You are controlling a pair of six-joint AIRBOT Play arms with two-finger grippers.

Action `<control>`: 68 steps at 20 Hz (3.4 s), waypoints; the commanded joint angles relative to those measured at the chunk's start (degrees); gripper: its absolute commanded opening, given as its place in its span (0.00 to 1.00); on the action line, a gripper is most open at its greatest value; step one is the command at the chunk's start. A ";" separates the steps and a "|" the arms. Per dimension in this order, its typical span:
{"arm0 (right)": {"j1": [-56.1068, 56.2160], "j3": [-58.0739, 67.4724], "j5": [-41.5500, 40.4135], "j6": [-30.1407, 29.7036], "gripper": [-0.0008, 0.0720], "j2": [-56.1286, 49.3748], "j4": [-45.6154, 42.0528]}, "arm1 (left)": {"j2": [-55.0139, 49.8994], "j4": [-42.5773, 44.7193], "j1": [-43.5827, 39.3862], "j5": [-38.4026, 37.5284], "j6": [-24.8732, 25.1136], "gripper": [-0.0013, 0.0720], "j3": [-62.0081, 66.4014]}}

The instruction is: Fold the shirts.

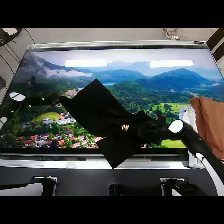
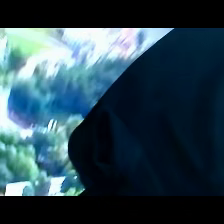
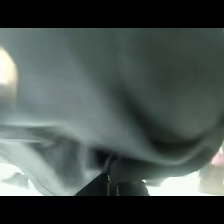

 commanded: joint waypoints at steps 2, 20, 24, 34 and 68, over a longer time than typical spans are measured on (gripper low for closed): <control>-0.04 19.41 -1.79 -1.68 0.08 11.58 -16.98 | 14.38 -0.02 0.20 1.73 4.50 0.05 6.38; -0.04 67.08 13.57 9.05 0.08 22.40 -49.64 | 49.86 12.11 0.22 6.14 -6.62 0.05 21.99; -0.04 62.58 28.30 8.02 0.08 7.72 -47.06 | 41.70 20.92 0.20 -9.94 -12.68 0.05 14.29; -0.04 54.10 -13.22 26.73 0.08 -28.09 -33.75 | 4.83 15.61 -1.09 6.29 -12.70 0.05 1.31; -12.44 53.94 38.71 -1.64 0.93 -28.94 -23.12 | 4.13 10.56 14.86 -18.43 -3.65 0.26 -22.27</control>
